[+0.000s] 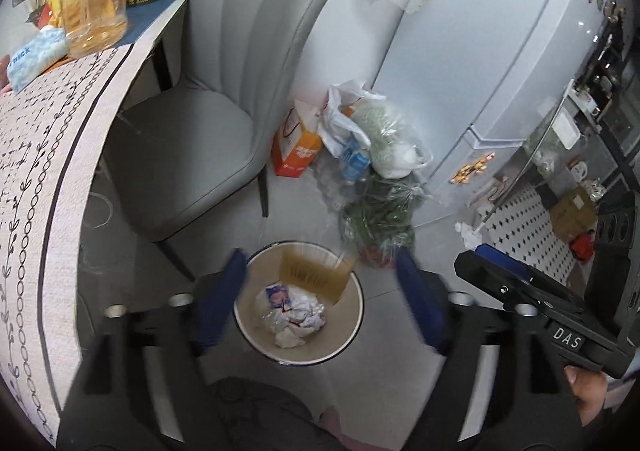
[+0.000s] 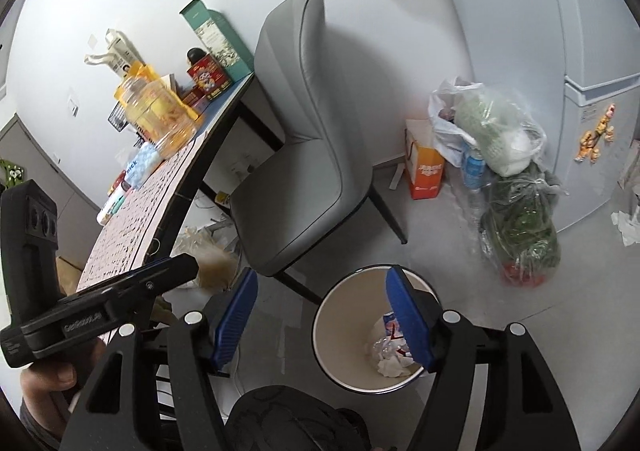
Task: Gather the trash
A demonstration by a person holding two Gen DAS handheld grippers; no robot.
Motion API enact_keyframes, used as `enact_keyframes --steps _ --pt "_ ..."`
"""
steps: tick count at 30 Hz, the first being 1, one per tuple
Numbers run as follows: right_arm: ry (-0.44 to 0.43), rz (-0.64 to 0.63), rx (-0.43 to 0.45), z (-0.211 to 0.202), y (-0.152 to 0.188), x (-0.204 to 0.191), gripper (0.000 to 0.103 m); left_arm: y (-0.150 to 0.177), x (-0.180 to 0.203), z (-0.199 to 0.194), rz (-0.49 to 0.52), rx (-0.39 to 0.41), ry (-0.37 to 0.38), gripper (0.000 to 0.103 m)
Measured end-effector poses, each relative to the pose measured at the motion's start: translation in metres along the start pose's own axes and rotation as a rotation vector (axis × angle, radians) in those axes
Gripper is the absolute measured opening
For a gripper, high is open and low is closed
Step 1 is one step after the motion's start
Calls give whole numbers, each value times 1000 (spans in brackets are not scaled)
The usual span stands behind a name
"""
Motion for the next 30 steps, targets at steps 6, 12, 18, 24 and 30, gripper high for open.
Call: enact_keyframes --steps 6,12,18,24,30 --pt "2 2 19 -14 -1 4 76 0 -7 -15 -6 20 -34 93" --pt "4 -9 26 -21 4 -8 95 8 -27 -42 -52 50 -77 97" --pt "12 -37 9 -26 9 -27 95 16 -46 -68 -101 82 -90 97" --pt "9 -86 20 -43 14 -61 95 24 -68 -105 -141 130 -121 97" --pt "3 -128 41 -62 19 -93 95 36 -85 -147 -169 174 -167 97"
Point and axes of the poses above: each gripper's, at about its wrist camera, not at the fingertips, and z roughly the way its jaws point, x to its right, y to its underside, the point moved 8 cm from there along z, roughly the way its jaws point, and after that the axes turned 14 degrees about z, right-handed, at the moved point
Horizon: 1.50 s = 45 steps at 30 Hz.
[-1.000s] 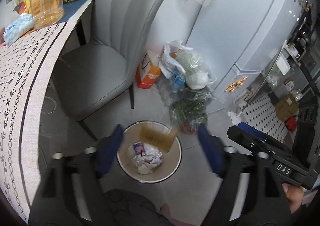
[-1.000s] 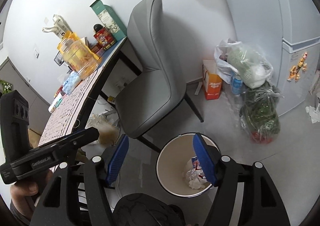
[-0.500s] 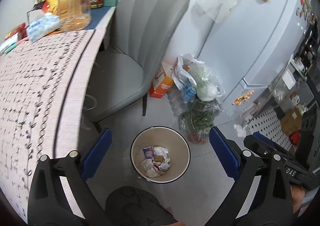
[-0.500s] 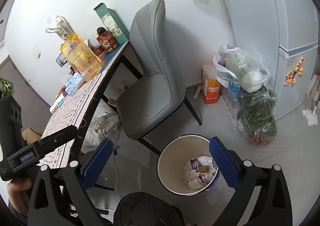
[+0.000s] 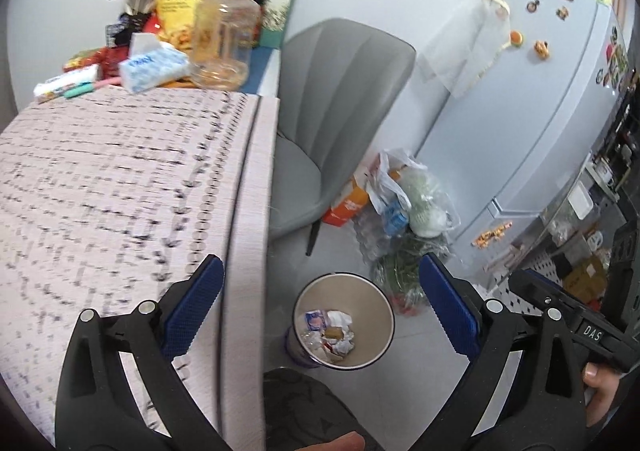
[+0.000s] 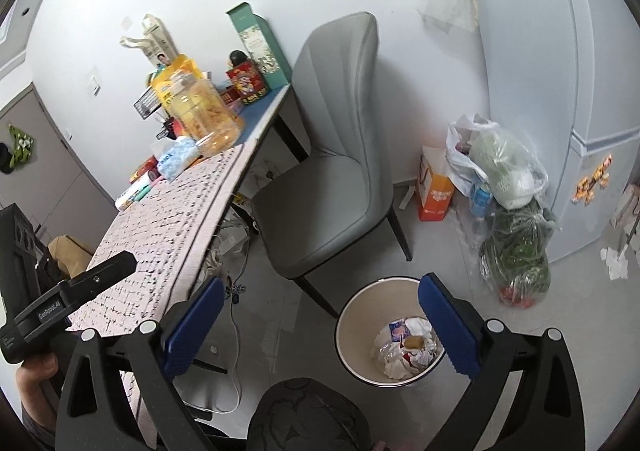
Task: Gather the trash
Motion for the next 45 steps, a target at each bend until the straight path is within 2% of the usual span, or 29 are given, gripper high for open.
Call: enact_keyframes --steps 9,22,32,45 --pt "-25 -81 10 -27 11 -50 95 8 -29 -54 -38 59 -38 97" --pt "-26 -146 40 -69 31 -93 95 26 -48 -128 -52 120 -90 97" --pt "-71 -210 33 -90 56 -128 95 54 -62 -182 -76 165 -156 97" --pt "-98 -333 44 -105 91 -173 95 91 -88 -226 -118 185 -235 97"
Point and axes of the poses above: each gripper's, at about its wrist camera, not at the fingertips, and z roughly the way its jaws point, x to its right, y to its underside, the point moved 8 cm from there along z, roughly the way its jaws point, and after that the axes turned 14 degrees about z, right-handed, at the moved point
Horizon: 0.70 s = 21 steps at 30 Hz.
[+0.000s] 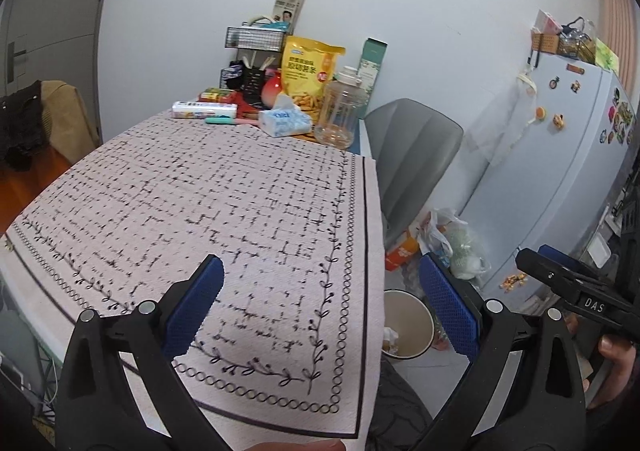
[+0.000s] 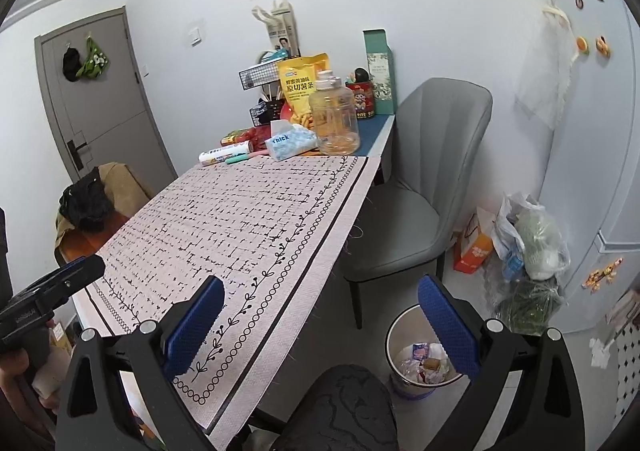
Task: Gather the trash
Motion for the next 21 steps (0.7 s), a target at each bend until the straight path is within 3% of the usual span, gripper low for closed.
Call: enact_keyframes --steps 21 --pt "-20 -34 17 -16 12 -8 95 6 -1 -16 0 24 -19 97"
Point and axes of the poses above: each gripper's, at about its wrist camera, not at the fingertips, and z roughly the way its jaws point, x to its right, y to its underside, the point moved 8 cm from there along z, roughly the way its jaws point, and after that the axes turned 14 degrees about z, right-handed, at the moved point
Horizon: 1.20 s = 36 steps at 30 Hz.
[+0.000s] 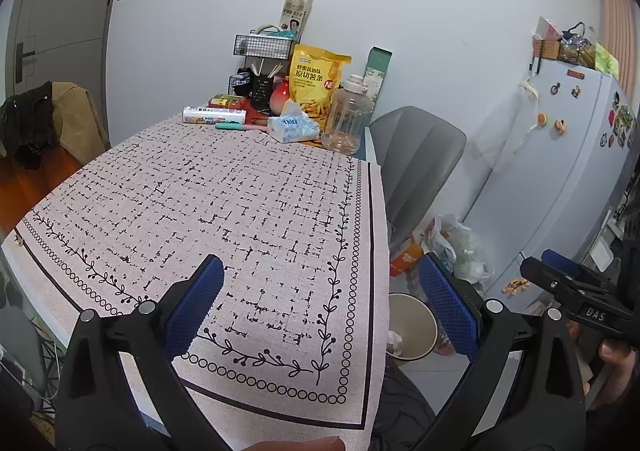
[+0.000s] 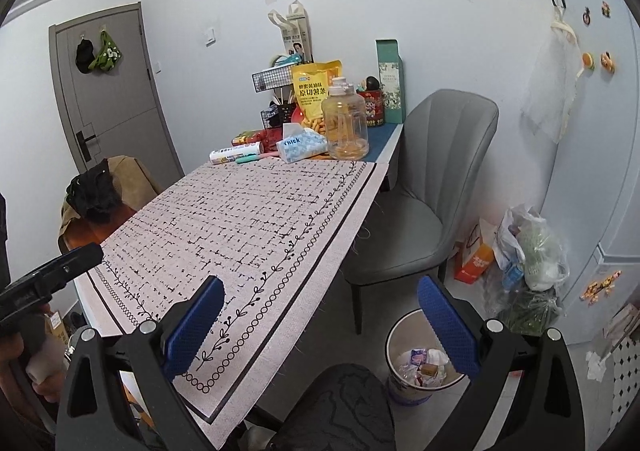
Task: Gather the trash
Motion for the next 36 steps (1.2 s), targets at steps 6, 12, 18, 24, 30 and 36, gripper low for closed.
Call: enact_keyframes --steps 6,12,18,24,30,36 --pt "-2 13 -2 1 2 4 95 0 3 -2 9 3 -1 97" --pt "-3 18 -4 3 4 5 95 1 3 -1 7 4 4 97" --pt "-6 20 -5 4 5 4 95 2 5 -1 11 3 5 97" --pt "-5 24 -10 5 6 4 95 4 5 0 11 2 4 97" --pt "-4 27 -9 7 7 5 95 5 6 0 10 -1 6 97" --pt "-5 29 -9 8 8 5 95 7 8 2 9 -4 6 97"
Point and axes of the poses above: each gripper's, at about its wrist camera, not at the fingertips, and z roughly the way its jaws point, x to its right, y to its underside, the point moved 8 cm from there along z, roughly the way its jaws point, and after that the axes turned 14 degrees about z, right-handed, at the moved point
